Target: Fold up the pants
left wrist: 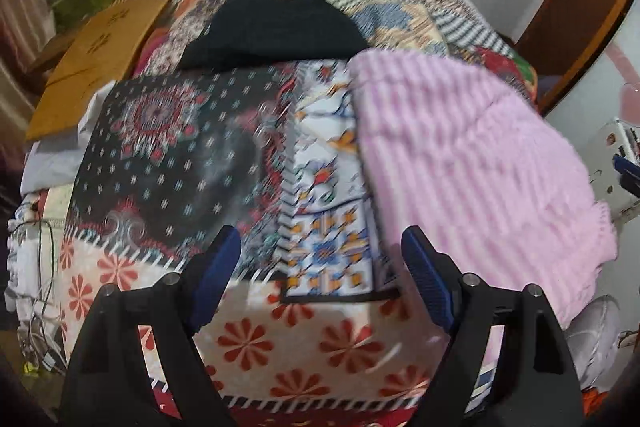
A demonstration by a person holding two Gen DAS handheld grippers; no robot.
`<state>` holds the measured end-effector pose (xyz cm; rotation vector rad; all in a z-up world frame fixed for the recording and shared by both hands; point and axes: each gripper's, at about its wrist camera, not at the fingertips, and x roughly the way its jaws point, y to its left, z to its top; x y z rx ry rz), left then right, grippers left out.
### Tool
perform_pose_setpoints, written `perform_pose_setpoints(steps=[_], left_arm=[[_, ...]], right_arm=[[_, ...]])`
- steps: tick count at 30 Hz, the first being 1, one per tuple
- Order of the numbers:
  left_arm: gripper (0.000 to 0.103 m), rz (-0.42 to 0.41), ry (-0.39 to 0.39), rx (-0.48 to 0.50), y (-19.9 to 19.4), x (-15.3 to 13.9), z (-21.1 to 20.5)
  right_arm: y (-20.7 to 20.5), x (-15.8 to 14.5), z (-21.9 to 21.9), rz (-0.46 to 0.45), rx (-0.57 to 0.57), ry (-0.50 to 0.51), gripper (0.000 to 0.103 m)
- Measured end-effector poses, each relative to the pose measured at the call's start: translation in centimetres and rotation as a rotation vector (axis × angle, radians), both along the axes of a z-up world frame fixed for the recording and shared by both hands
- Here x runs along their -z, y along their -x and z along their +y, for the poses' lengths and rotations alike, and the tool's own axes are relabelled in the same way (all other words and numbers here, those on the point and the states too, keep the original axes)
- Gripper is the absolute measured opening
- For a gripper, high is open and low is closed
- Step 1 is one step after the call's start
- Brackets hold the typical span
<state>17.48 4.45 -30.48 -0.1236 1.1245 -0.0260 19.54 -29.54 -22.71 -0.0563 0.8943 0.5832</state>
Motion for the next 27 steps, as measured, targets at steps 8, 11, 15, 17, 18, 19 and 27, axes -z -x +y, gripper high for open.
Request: perform_pose_setpoints(steps=[8, 11, 15, 17, 18, 19, 27], left_arm=[[0.083, 0.069, 0.057, 0.010, 0.6, 3.5, 0.3], [0.083, 0.070, 0.077, 0.021, 0.5, 4.2, 0.0], [0.083, 0.072, 0.103, 0.020, 0.5, 4.4, -0.3], [0.082, 0.068, 0.105, 0.026, 0.8, 4.4, -0.5], [0.082, 0.066, 0.101, 0.030, 0.8, 4.4, -0.6], [0.080, 0.063, 0.095, 0.035, 0.9, 4.3, -0.8], [0.077, 0.026, 0.026, 0.137, 1.2, 2.3, -4.9]], right_arm=[[4.2, 2.2, 0.0, 0.111, 0.019, -0.025, 0.052], [5.3, 3.6, 1.1, 0.141, -0.001, 0.022, 0.055], [5.6, 5.2, 2.6, 0.126, -0.014, 0.083, 0.062], [5.1, 5.7, 3.0, 0.109, -0.007, 0.103, 0.064], [4.8, 5.9, 3.0, 0.098, -0.004, 0.111, 0.064], [4.4, 6.0, 2.9, 0.089, 0.004, 0.113, 0.066], [0.4, 6.9, 1.6, 0.101, 0.052, 0.099, 0.066]])
